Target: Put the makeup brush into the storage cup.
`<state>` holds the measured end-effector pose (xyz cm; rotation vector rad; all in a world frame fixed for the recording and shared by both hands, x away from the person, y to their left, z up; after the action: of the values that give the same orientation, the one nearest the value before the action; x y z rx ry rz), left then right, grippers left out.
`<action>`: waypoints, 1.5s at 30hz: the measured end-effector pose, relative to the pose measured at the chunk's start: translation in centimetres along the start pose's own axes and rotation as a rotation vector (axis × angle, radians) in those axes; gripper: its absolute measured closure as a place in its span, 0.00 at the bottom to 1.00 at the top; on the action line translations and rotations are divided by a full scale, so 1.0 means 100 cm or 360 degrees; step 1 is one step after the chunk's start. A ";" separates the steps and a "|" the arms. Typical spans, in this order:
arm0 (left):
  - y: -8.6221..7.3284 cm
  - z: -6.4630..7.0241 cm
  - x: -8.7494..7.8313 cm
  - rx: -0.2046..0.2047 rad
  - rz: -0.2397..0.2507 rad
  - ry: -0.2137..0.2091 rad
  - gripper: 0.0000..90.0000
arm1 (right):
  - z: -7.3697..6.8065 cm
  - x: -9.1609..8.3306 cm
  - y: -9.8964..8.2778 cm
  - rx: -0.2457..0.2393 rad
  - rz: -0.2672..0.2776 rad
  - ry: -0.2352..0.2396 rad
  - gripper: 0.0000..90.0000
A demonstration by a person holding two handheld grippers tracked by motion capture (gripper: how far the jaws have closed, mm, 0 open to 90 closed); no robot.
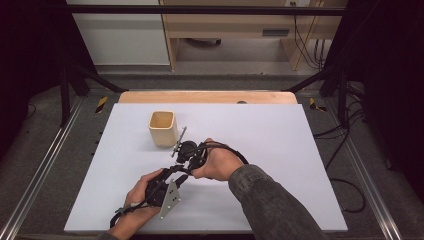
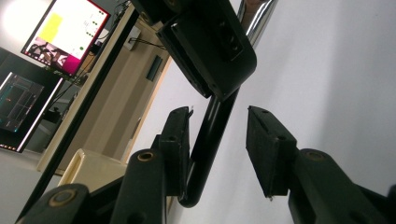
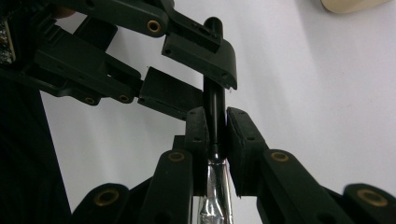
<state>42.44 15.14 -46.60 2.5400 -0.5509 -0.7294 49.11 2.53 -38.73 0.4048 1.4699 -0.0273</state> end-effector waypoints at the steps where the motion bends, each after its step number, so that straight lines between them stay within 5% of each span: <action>1: 0.000 0.000 0.000 0.0005 0.0002 -0.0001 0.67 | 0.000 0.000 0.000 0.0001 0.0002 0.0000 0.88; 45: -0.001 0.001 0.000 0.0054 -0.0007 -0.0020 0.81 | -0.002 0.002 0.000 -0.0006 -0.0014 0.0028 0.88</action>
<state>42.38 15.21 -46.73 2.5704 -0.5670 -0.7440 48.93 2.62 -38.97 0.3962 1.4891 -0.0278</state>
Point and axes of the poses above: each handheld gripper's, and its own axes: x roughly forward along the jaws, y roughly out of its top, z roughly to its right, the point moved 2 cm from there along x, roughly forward along the jaws, and after that the axes turned 6 degrees about -z, right-handed, at the moved point
